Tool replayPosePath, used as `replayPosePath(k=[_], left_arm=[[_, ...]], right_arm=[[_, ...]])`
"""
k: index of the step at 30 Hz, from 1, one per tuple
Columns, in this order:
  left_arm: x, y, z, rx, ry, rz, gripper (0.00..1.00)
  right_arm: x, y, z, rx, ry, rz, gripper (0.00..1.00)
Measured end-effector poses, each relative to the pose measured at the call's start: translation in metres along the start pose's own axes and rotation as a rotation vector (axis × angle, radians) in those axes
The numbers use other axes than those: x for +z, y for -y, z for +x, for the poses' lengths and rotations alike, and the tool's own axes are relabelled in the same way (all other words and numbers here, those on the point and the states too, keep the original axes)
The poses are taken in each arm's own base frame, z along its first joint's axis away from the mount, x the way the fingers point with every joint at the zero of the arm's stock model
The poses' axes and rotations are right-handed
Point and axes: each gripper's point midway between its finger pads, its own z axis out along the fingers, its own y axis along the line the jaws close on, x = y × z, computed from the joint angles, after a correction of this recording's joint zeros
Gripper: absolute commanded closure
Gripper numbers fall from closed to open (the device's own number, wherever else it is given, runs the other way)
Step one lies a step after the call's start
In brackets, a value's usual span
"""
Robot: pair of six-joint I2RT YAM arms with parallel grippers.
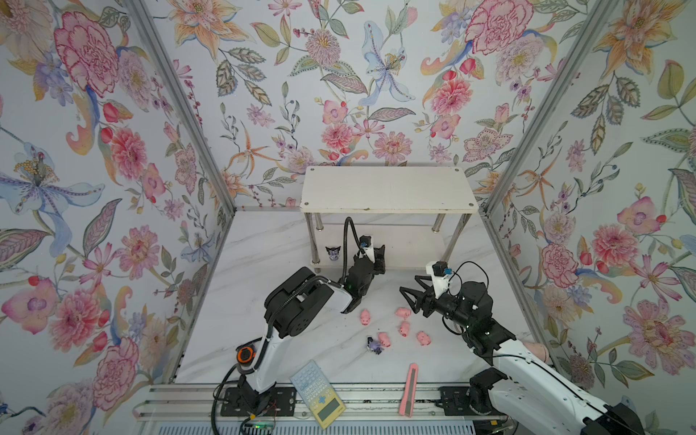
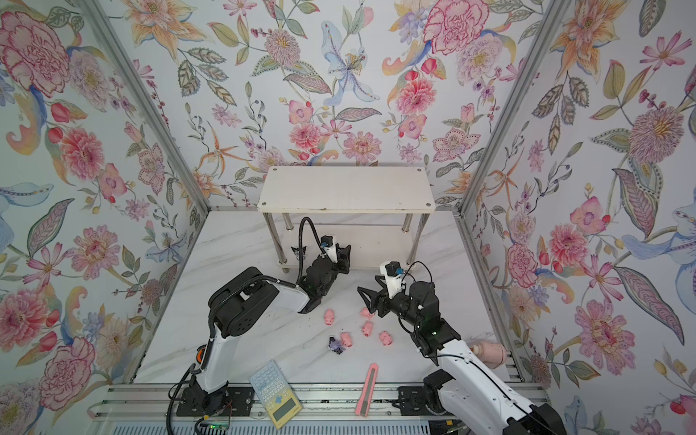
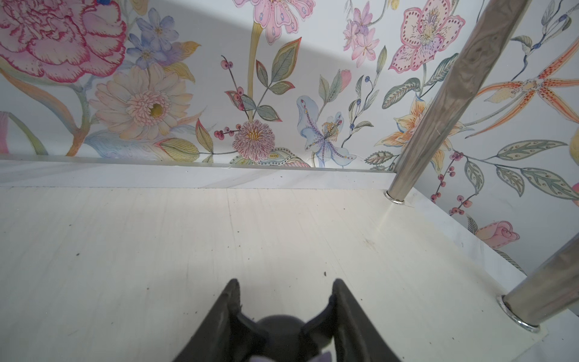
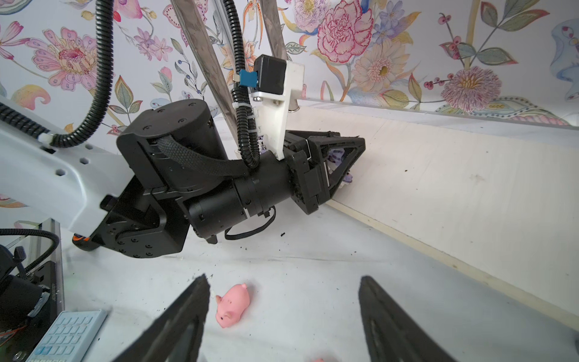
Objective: Place and organize the plastic toys onto the shelf
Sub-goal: 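Carry the Kuromi under the shelf's upper tier with the left gripper, then set the Kuromi on the lower tier beside the first one, open left gripper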
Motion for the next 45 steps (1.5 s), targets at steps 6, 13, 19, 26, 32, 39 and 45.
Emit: replayPosePath(k=[6, 13, 19, 26, 32, 39, 45], left_arm=[[-0.0013, 0.0011, 0.0008, -0.028, 0.026, -0.013, 0.90], [-0.0032, 0.0059, 0.0014, -0.063, 0.045, -0.007, 0.84], [-0.0042, 0.0047, 0.0006, -0.077, 0.055, -0.010, 0.69], [-0.0052, 0.0033, 0.0033, -0.085, 0.064, -0.007, 0.57], [-0.0051, 0.0032, 0.0039, -0.102, 0.073, -0.003, 0.38], [-0.0071, 0.0021, 0.0059, -0.113, 0.074, -0.001, 0.31], [-0.0097, 0.0012, 0.0070, -0.114, 0.076, 0.001, 0.31]], right_arm=[[0.0016, 0.0003, 0.0025, 0.003, -0.008, -0.004, 0.23], [0.0017, 0.0003, 0.0029, 0.006, -0.005, -0.005, 0.23], [0.0016, 0.0003, 0.0010, 0.003, 0.003, -0.005, 0.23], [0.0004, 0.0006, 0.0007, 0.005, 0.008, -0.004, 0.23], [-0.0010, 0.0028, 0.0027, 0.008, 0.007, 0.004, 0.23], [-0.0019, 0.0029, 0.0012, 0.010, 0.013, 0.004, 0.23], [-0.0021, 0.0030, 0.0005, 0.012, 0.017, 0.005, 0.23]])
